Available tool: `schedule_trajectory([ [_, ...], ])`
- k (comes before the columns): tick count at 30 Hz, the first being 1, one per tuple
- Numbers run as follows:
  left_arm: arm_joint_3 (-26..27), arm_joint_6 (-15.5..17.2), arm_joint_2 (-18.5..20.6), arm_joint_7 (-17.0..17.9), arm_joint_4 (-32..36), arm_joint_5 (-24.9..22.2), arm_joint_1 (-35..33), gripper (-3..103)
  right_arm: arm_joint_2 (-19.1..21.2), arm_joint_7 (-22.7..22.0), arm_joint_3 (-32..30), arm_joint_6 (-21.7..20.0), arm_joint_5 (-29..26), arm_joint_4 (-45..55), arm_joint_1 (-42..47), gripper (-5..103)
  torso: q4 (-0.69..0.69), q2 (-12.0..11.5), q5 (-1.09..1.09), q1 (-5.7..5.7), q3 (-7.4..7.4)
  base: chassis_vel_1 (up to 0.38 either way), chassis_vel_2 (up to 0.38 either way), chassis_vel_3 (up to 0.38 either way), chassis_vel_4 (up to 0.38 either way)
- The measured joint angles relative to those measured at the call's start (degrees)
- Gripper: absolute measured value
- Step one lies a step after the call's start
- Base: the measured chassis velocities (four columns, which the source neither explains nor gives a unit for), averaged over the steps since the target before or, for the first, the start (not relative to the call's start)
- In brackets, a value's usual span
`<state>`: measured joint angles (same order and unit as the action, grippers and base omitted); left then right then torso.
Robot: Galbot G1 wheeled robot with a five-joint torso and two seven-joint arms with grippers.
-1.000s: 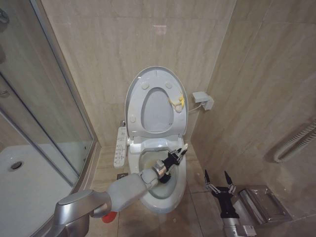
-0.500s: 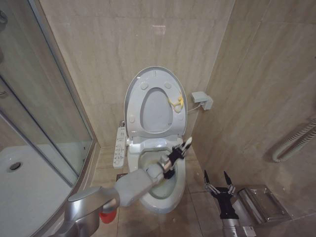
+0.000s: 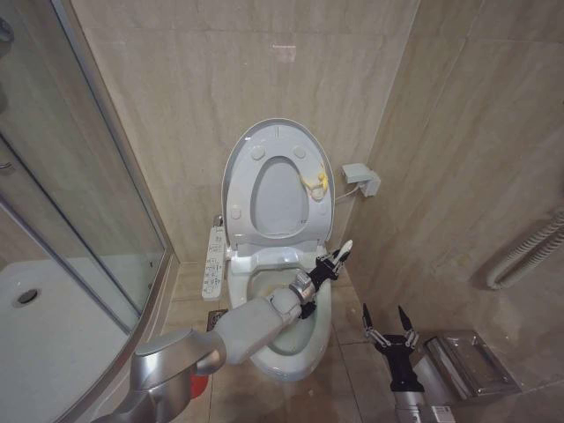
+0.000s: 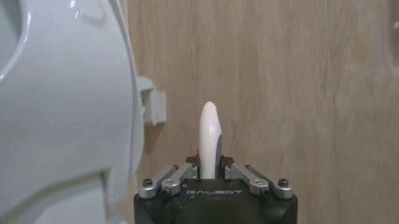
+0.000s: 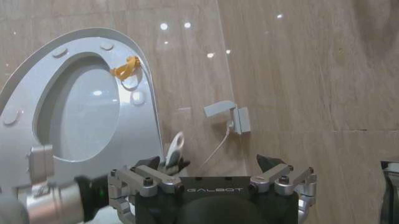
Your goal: Open the toilet lid, clean the toilet bowl with a toilet brush, close the toilet lid, and flush.
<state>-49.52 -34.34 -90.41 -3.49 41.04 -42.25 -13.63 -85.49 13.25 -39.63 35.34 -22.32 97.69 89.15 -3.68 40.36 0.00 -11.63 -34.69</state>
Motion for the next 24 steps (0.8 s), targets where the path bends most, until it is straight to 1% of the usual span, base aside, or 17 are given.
schedule_trajectory([
  [1, -0.1, -0.3, 0.0, -0.3, -1.2, 0.7, -0.3, 19, 0.0, 0.0, 0.0, 0.0, 0.0, 0.1, 0.1, 100, 0.02, 0.0, 0.0, 0.0, 0.0, 0.0, 0.0, 0.0, 0.0],
  [4, -0.2, -0.6, 0.0, -0.6, -2.4, 1.5, -1.0, 19, 0.0, 0.0, -0.1, 0.1, 0.0, 0.2, 0.3, 100, 0.03, 0.0, 0.0, 0.0, 0.0, 0.0, 0.0, 0.0, 0.0],
  [9, 1.0, -0.8, -0.4, -0.4, -1.6, 1.7, -1.1, 19, -0.2, 0.1, -0.2, 0.1, 0.1, 0.3, 0.4, 100, 0.03, 0.0, 0.01, 0.0, 0.0, 0.0, 0.0, 0.0, 0.0],
  [13, 3.1, -1.4, -1.8, 0.1, -2.1, 1.7, -0.4, 19, -0.5, 0.1, -0.1, 0.1, 0.4, 0.4, 0.4, 100, -0.05, 0.0, -0.03, 0.0, 0.0, 0.0, 0.0, 0.0, 0.0],
  [14, 3.8, -1.7, -1.8, 0.3, -2.9, 2.0, -0.4, 19, -0.6, 0.1, -0.1, 0.1, 0.4, 0.4, 0.4, 100, -0.01, 0.0, 0.0, 0.0, 0.0, 0.0, 0.0, 0.0, 0.0],
  [16, 4.1, -1.9, -1.8, 0.5, -3.4, 2.3, -0.4, 19, -0.7, 0.1, -0.1, 0.1, 0.4, 0.5, 0.4, 100, 0.0, 0.0, 0.01, 0.0, 0.0, 0.0, 0.0, 0.0, 0.0],
  [18, 4.1, -1.9, -1.8, 1.3, -4.3, 3.8, -0.7, 19, -0.5, 0.1, -0.1, 0.1, 0.5, 0.5, 0.5, 100, 0.02, 0.0, 0.0, 0.0, 0.0, 0.0, 0.0, 0.0, 0.0],
  [21, 3.6, -1.8, -1.8, 1.6, -5.2, 5.0, -1.0, 19, -0.3, 0.1, -0.2, 0.1, 0.5, 0.6, 0.5, 100, 0.02, 0.0, -0.01, 0.0, 0.0, 0.0, 0.0, 0.0, 0.0],
  [24, 3.4, -1.8, -1.8, 1.6, -5.2, 5.1, -1.2, 19, -0.2, 0.1, -0.3, 0.1, 0.4, 0.8, 0.5, 100, 0.02, 0.0, 0.0, 0.0, 0.0, 0.0, 0.0, 0.0, 0.0],
])
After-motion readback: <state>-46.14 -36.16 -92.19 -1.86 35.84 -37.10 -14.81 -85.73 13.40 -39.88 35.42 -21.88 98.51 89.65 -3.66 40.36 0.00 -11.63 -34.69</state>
